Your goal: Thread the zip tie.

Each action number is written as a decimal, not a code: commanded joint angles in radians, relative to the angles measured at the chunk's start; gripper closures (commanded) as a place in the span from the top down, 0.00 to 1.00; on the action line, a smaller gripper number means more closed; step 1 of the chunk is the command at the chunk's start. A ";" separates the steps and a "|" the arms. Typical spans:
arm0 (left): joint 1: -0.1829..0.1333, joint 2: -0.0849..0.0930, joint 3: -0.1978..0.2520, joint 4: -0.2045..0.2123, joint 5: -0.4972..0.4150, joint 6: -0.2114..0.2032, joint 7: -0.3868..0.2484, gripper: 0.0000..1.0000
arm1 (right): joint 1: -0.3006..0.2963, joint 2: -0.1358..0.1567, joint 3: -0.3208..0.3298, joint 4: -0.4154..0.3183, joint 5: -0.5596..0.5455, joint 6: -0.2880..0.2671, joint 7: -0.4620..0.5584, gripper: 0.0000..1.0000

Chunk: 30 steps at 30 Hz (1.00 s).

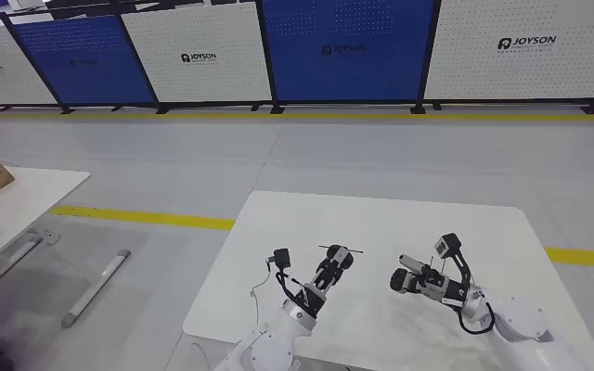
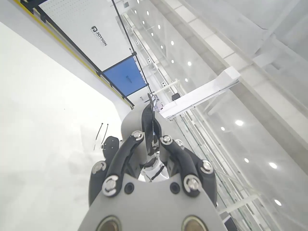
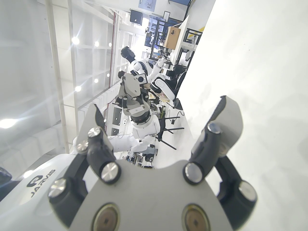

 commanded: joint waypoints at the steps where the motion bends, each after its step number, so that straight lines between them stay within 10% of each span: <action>1: -0.001 0.000 0.000 0.000 0.002 0.001 -0.001 0.00 | 0.000 0.000 0.000 0.000 0.000 0.000 0.000 1.00; 16: 0.008 0.004 0.036 0.097 0.316 0.074 0.015 0.00 | 0.000 0.000 0.000 0.000 0.000 0.000 0.000 1.00; 30: 0.001 0.004 0.042 0.102 0.285 0.067 -0.029 0.00 | 0.000 0.000 0.000 0.000 0.000 0.000 0.000 1.00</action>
